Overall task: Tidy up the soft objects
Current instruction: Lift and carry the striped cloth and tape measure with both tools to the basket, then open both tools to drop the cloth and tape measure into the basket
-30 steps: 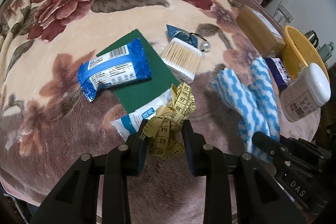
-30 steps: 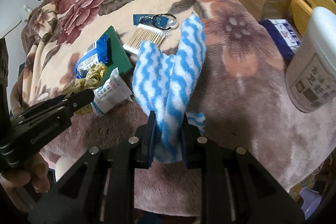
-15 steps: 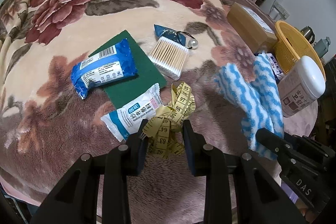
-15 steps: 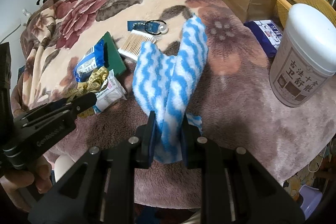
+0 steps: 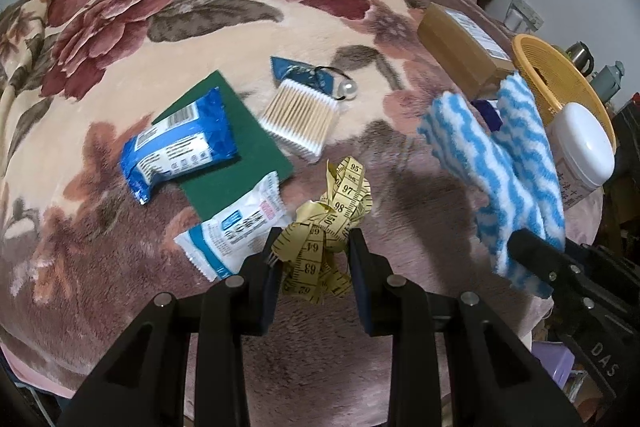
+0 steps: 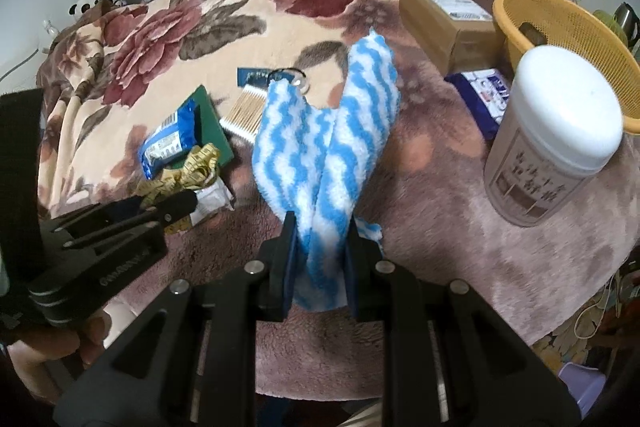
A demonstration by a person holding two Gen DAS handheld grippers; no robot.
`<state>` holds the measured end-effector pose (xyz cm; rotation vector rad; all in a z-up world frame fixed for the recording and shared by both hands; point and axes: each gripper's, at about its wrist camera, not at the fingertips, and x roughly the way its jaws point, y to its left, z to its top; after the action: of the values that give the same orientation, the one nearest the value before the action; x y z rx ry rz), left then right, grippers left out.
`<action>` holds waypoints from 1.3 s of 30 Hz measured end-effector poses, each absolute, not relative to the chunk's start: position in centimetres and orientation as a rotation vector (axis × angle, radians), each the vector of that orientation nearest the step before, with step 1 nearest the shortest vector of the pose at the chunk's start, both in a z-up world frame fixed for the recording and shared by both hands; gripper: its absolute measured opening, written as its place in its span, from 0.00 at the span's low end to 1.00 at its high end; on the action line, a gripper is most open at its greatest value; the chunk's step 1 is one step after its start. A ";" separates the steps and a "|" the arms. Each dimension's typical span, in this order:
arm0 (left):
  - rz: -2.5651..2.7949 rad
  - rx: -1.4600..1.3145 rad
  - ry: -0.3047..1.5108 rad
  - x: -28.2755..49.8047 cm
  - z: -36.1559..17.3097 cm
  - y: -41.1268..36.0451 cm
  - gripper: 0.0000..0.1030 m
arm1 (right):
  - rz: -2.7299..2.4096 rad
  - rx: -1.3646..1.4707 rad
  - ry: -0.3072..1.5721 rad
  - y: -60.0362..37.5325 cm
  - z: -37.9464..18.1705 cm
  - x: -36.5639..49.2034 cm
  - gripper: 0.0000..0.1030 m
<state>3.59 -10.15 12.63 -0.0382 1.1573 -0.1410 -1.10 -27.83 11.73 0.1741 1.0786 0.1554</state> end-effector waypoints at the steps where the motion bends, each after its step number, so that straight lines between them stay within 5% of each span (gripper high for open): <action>1: -0.147 -0.035 1.154 3.7 12.8 -10.5 0.31 | 0.155 0.174 1.074 -28.0 12.0 -1.1 0.20; 23: -0.256 -0.001 1.043 9.1 19.4 -19.2 0.31 | 0.087 0.204 0.922 -34.9 18.6 1.8 0.20; 39: -0.499 0.006 1.003 17.2 22.6 -35.2 0.31 | -0.137 0.329 0.823 -49.2 21.2 5.0 0.20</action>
<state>17.17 -35.24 22.56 0.0062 1.0031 -0.4992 4.97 -49.24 21.22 0.3287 0.8231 -0.1372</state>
